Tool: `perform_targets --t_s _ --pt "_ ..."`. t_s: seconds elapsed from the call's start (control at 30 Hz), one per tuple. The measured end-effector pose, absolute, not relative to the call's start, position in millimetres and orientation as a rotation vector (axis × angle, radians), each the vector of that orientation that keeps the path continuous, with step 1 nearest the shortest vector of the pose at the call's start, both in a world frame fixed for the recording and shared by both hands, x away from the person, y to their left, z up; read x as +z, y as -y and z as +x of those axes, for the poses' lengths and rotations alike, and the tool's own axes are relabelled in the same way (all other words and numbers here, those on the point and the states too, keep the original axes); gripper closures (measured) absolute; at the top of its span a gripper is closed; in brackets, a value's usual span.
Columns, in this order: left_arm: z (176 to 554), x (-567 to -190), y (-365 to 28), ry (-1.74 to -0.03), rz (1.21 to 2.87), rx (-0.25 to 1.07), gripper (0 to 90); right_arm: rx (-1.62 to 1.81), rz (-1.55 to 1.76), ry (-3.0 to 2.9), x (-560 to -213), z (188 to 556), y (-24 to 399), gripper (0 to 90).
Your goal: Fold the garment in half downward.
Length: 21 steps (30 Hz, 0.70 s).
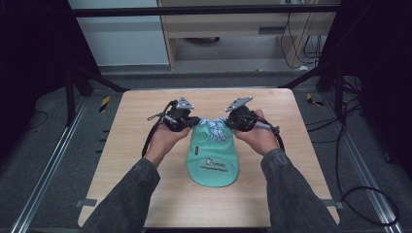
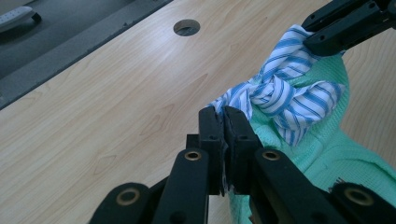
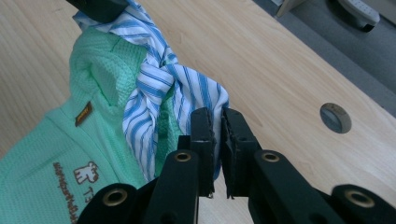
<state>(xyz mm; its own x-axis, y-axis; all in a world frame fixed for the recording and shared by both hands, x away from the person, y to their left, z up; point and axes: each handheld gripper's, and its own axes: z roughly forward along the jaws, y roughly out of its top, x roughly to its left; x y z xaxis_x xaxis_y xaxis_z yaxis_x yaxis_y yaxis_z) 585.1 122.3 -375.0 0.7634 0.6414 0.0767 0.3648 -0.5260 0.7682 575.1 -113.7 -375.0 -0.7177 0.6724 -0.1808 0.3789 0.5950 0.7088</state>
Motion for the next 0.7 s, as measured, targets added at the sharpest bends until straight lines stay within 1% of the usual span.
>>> perform_targets --t_s 0.43,0.7 --pt "590 -379 -118 -0.745 2.178 0.470 86.7 0.908 0.837 -2.378 -378 578 114 83.7" --pt "577 -383 -118 -0.712 2.178 0.466 86.6 0.914 0.811 -2.386 -383 566 117 83.7"
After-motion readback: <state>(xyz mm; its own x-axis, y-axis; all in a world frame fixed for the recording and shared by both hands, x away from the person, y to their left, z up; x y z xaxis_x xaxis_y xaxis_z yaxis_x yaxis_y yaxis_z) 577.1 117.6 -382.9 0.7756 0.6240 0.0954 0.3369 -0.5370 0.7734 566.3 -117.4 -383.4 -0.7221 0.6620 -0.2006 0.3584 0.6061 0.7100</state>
